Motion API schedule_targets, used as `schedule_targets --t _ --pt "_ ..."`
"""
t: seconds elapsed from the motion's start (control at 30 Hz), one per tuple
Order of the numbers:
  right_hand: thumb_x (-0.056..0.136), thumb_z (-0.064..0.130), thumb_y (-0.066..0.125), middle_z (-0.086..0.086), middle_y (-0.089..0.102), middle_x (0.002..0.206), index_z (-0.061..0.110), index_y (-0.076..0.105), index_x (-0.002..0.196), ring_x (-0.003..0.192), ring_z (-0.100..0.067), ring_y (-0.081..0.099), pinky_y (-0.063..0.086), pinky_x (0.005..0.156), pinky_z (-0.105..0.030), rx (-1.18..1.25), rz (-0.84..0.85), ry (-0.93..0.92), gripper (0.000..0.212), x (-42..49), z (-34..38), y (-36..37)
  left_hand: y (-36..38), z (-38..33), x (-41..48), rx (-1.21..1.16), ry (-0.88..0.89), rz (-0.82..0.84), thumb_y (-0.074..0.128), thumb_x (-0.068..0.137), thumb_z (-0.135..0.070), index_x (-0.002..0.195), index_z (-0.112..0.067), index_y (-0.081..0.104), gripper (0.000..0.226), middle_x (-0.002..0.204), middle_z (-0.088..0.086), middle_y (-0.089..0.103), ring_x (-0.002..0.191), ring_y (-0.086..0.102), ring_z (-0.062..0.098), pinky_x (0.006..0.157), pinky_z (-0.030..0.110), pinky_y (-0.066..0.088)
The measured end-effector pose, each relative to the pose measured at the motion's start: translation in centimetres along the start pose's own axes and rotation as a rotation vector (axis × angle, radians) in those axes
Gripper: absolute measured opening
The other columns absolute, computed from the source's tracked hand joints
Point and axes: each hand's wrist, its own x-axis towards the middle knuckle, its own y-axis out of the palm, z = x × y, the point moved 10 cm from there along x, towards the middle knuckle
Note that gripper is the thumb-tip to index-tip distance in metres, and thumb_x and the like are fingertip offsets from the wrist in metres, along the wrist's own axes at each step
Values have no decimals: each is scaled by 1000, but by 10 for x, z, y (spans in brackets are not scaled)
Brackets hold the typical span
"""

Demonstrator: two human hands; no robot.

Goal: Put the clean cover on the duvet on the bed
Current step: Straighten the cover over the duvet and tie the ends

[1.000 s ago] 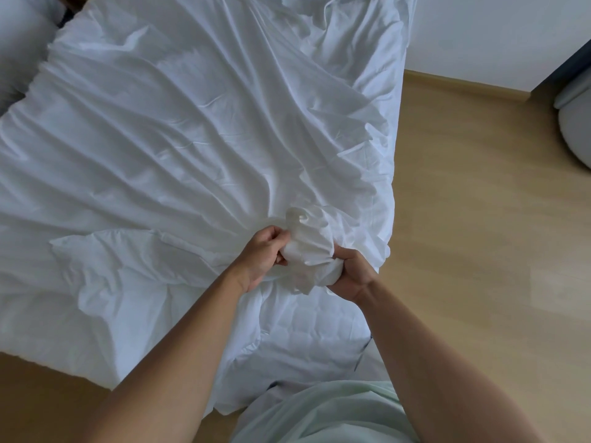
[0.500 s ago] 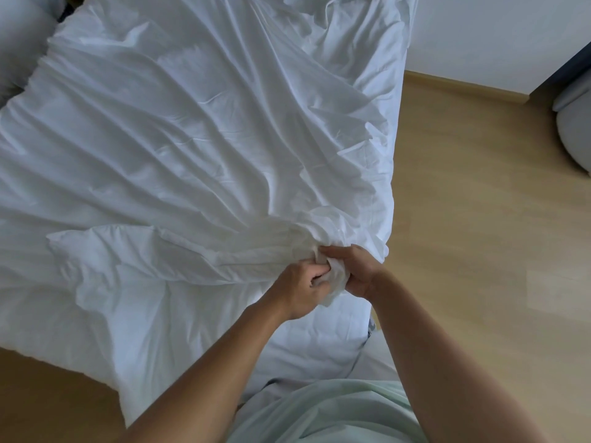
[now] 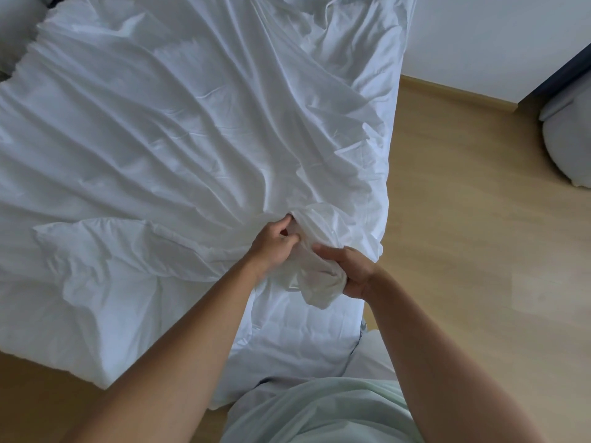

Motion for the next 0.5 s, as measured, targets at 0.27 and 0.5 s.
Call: schedule_targets --t 0.27,0.5 --pt "95 27 61 -21 61 137 7 64 133 126 -37 60 48 107 -50 116 37 -46 44 1 5 4 12 5 5 -296 -155 85 62 89 -7 132 -32 67 50 90 1 74 86 72 22 85 40 62" --pt "100 29 55 -25 58 138 1 56 139 128 -40 57 46 108 -50 198 -2 -51 48 2 -1 -9 27 10 -9 -452 -77 338 65 80 5 149 -34 45 82 122 9 72 118 67 24 102 38 52"
